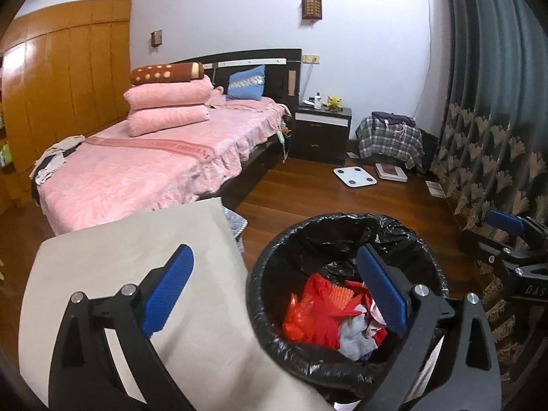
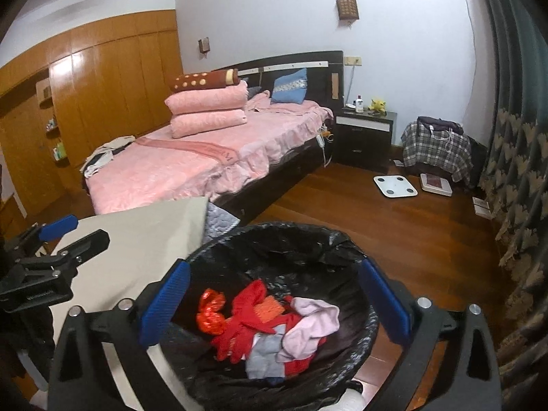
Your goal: Collect trash
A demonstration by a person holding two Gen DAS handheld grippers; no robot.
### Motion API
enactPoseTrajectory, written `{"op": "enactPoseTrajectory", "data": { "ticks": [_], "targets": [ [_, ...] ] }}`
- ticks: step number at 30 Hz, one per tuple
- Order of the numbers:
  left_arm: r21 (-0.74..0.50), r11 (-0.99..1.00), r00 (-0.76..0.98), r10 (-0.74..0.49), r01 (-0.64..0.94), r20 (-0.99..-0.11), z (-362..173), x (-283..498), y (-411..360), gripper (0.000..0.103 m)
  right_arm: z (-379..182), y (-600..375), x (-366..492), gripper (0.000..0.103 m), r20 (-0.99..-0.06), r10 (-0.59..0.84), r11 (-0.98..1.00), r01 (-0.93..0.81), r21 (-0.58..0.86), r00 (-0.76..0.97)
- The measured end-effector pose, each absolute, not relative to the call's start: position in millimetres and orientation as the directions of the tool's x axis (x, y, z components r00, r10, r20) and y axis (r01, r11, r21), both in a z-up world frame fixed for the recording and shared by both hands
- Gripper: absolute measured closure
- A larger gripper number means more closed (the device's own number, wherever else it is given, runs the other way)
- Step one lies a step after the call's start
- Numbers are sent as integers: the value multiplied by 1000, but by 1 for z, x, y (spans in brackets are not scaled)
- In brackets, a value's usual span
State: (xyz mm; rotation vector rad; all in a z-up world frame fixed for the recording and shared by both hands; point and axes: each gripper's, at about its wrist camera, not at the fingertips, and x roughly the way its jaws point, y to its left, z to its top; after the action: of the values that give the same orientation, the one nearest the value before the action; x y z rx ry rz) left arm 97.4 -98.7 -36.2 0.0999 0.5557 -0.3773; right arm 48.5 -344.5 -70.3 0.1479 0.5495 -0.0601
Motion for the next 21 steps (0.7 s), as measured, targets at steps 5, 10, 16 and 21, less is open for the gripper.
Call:
{"op": "enactPoseTrajectory", "data": {
  "ticks": [5, 10, 16, 21],
  "targets": [
    [-3, 933, 799, -310, 361, -515, -26, 76, -87, 9, -54, -322, 34, 6, -510, 14, 993, 47, 107, 860],
    [1, 937, 811, -302, 350, -501, -18, 59, -78, 9, -41, -306, 22, 6, -488, 39, 995, 9, 96, 872],
    [-1, 944, 830, -289, 329, -477, -11, 42, -67, 9, -34, -293, 15, 6, -474, 55, 996, -17, 83, 879],
    [-11, 947, 838, -290, 322, -462, -6, 33, -60, 9, -33, -285, 13, 6, -470, 59, 997, -27, 75, 881]
  ]
}}
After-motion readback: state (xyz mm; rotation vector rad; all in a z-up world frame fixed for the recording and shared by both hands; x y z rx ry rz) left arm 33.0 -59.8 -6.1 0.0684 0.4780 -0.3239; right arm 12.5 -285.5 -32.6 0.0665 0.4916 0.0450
